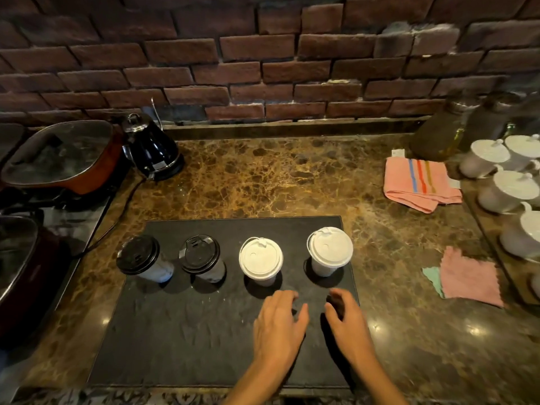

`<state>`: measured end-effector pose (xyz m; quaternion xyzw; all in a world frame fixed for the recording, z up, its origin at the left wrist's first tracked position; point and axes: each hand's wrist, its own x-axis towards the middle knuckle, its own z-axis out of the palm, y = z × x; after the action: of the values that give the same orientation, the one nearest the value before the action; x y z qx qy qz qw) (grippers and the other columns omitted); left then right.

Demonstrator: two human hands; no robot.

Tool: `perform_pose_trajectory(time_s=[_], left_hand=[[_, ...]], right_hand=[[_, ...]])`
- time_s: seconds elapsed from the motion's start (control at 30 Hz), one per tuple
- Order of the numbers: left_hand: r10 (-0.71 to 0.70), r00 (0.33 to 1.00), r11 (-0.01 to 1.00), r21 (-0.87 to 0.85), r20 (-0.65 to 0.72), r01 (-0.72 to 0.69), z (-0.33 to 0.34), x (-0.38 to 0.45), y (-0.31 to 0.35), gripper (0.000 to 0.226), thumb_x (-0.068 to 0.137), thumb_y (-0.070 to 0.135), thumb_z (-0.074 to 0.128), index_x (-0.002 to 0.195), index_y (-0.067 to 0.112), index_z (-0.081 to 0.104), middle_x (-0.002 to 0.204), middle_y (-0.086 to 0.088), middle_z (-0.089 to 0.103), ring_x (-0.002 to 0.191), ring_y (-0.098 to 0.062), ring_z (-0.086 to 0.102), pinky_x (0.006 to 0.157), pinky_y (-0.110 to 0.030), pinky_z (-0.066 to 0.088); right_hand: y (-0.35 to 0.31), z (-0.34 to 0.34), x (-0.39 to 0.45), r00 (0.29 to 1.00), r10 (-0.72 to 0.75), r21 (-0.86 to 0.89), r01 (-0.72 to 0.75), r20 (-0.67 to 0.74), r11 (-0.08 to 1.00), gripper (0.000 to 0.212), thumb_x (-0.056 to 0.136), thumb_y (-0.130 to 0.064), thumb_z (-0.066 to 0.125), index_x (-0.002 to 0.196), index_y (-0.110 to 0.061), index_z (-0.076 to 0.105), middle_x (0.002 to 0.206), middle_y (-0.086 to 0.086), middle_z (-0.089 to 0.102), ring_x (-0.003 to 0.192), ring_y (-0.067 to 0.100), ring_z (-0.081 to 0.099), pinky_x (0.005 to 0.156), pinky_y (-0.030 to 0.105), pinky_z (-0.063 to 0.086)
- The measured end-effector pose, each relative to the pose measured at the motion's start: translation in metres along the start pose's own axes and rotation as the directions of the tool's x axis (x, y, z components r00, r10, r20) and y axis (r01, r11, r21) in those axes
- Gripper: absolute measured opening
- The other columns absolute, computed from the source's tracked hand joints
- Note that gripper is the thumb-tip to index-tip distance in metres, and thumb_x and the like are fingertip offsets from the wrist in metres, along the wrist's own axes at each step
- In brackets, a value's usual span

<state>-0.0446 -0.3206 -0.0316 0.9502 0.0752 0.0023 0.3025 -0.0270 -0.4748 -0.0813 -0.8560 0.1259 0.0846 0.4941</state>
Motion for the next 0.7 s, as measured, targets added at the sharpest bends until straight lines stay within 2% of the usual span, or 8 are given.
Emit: perform_pose_trajectory(time_s=[0.07,0.13,0.2,0.3,0.43,0.47,0.6,0.7], left_hand=[[0.170,0.983,0.985,0.036,-0.074,-0.168,0.004,0.012,0.016,0.027,0.081,0.038,0.069,0.104,0.024,0.066,0.099,0.008,0.066,0.094,-0.017,0.064,0.066,-0.031,0.054],[0.298,0.948,0.954,0.066,-0.109,-0.292,0.004,0.031,0.034,0.035,0.082,0.039,0.066,0.113,0.022,0.063,0.110,0.004,0.063,0.103,-0.019,0.060,0.076,-0.030,0.054],[0.358,0.928,0.932,0.108,-0.105,-0.347,0.002,0.051,0.053,0.048,0.082,0.042,0.065,0.124,0.020,0.057,0.126,-0.002,0.057,0.114,-0.024,0.054,0.091,-0.034,0.050],[0.382,0.923,0.910,0.193,-0.045,-0.367,0.004,0.080,0.074,0.065,0.078,0.051,0.064,0.134,0.022,0.049,0.145,-0.012,0.044,0.128,-0.033,0.043,0.101,-0.044,0.042],[0.352,0.926,0.872,0.311,0.136,-0.377,0.014,0.105,0.083,0.076,0.078,0.062,0.056,0.146,0.032,0.039,0.158,-0.014,0.030,0.142,-0.042,0.028,0.110,-0.055,0.032],[0.335,0.927,0.868,0.329,0.168,-0.373,0.017,0.109,0.083,0.076,0.079,0.063,0.054,0.147,0.035,0.037,0.159,-0.013,0.029,0.143,-0.042,0.027,0.111,-0.056,0.031],[0.323,0.924,0.859,0.346,0.205,-0.377,0.026,0.117,0.082,0.069,0.080,0.063,0.052,0.143,0.039,0.038,0.152,-0.012,0.038,0.133,-0.040,0.038,0.101,-0.054,0.040],[0.359,0.909,0.836,0.360,0.210,-0.413,0.030,0.121,0.080,0.068,0.077,0.061,0.060,0.138,0.037,0.041,0.143,-0.010,0.044,0.117,-0.037,0.047,0.088,-0.048,0.047]], right_hand=[[0.006,-0.011,0.006,0.999,0.023,-0.030,-0.025,-0.035,0.999,0.039,0.094,-0.017,0.060,0.131,-0.019,0.050,0.131,0.003,0.061,0.120,0.018,0.058,0.098,0.032,0.045],[0.007,-0.019,0.016,0.999,0.009,-0.003,-0.009,-0.053,1.000,0.050,0.092,-0.019,0.063,0.138,-0.021,0.042,0.139,0.003,0.056,0.126,0.017,0.054,0.102,0.034,0.045],[0.007,-0.023,0.029,0.998,-0.020,0.058,0.023,-0.054,0.998,0.065,0.088,-0.027,0.068,0.143,-0.026,0.034,0.144,-0.004,0.050,0.129,0.012,0.050,0.103,0.034,0.044],[-0.001,-0.022,0.047,0.998,-0.056,0.180,0.055,-0.002,0.982,0.084,0.079,-0.033,0.075,0.149,-0.028,0.028,0.150,-0.007,0.043,0.135,0.009,0.045,0.108,0.037,0.042],[-0.012,-0.015,0.062,0.977,-0.214,0.421,0.186,0.021,0.888,0.078,0.076,-0.041,0.081,0.142,-0.021,0.045,0.140,0.013,0.055,0.130,0.028,0.053,0.109,0.047,0.043],[-0.011,-0.011,0.069,0.983,-0.183,0.476,0.158,0.006,0.865,0.076,0.074,-0.041,0.082,0.139,-0.020,0.049,0.135,0.015,0.058,0.125,0.028,0.056,0.106,0.046,0.045],[-0.009,0.002,0.088,0.998,-0.055,0.424,0.044,0.016,0.905,0.032,0.101,-0.015,0.049,0.132,-0.024,0.051,0.128,0.010,0.061,0.120,0.024,0.058,0.107,0.045,0.044],[0.017,0.014,0.098,0.997,0.053,0.412,-0.072,0.058,0.908,0.041,0.102,-0.012,0.047,0.138,-0.030,0.043,0.133,0.007,0.057,0.103,-0.014,0.058,0.101,0.027,0.045]])
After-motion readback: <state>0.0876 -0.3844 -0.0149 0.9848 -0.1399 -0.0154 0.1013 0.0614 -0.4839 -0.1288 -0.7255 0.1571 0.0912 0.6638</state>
